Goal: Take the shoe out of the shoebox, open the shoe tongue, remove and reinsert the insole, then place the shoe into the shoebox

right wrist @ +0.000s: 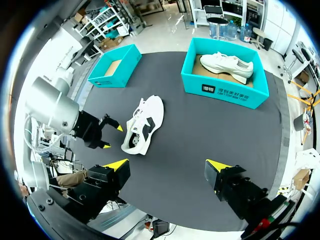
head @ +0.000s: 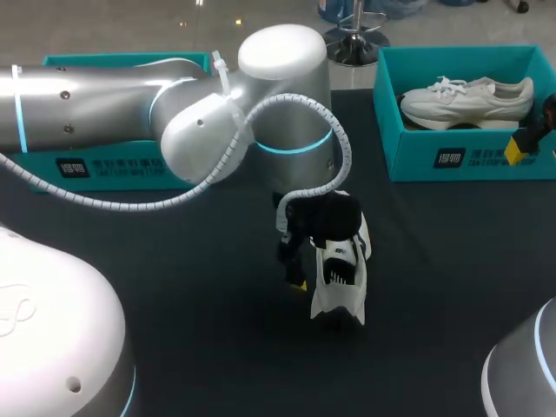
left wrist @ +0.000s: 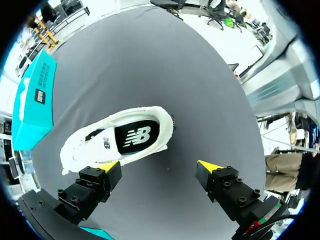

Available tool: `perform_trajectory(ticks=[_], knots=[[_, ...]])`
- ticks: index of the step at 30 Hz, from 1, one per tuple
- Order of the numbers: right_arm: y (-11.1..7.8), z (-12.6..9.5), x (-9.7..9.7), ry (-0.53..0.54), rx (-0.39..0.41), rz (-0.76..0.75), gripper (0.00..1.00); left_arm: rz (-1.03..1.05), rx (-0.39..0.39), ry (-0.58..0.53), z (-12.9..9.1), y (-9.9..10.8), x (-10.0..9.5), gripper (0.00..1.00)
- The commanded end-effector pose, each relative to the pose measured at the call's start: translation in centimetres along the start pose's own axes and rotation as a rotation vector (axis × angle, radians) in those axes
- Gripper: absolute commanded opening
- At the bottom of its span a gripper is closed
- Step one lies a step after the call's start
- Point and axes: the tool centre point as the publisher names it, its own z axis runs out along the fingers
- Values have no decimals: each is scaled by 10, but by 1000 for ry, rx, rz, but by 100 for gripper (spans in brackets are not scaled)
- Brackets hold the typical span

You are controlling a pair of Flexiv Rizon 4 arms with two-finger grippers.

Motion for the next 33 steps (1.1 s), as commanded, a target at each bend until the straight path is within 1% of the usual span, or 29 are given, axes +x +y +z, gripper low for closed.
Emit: perform_trajectory(ticks=[1,3,5,6,7,9,10,11,12,14,16,17,19,24,33], knots=[[3,0,0,1,7,1,100,-173,-3,5,0,-1,-1,100],[3,0,0,1,7,1,100,-173,-3,5,0,-1,-1,100],[3,0,0,1,7,1,100,-217,-10,-24,3,-11,4,100],[3,0,0,1,7,1,100,-227,-25,-34,5,-17,6,100],[3,0,0,1,7,1,100,-242,-59,-48,8,-22,8,100],[3,0,0,1,7,1,100,-241,-76,-11,13,-29,12,100],[3,0,0,1,7,1,100,-240,-104,-22,16,-32,15,100],[3,0,0,1,7,1,100,-232,-112,-30,19,-37,18,100],[3,0,0,1,7,1,100,-221,-109,0,21,-40,21,100],[3,0,0,1,7,1,100,-240,-130,-22,25,-46,25,100],[3,0,0,1,7,1,100,-215,-99,1,26,-49,27,100],[3,0,0,1,7,1,100,-217,-106,-10,28,-52,26,100],[3,0,0,1,7,1,100,-218,-87,-27,29,-54,23,100],[3,0,0,1,7,1,100,-226,-101,-19,35,-57,16,100],[3,0,0,1,7,1,100,-251,-118,16,48,-47,11,100]])
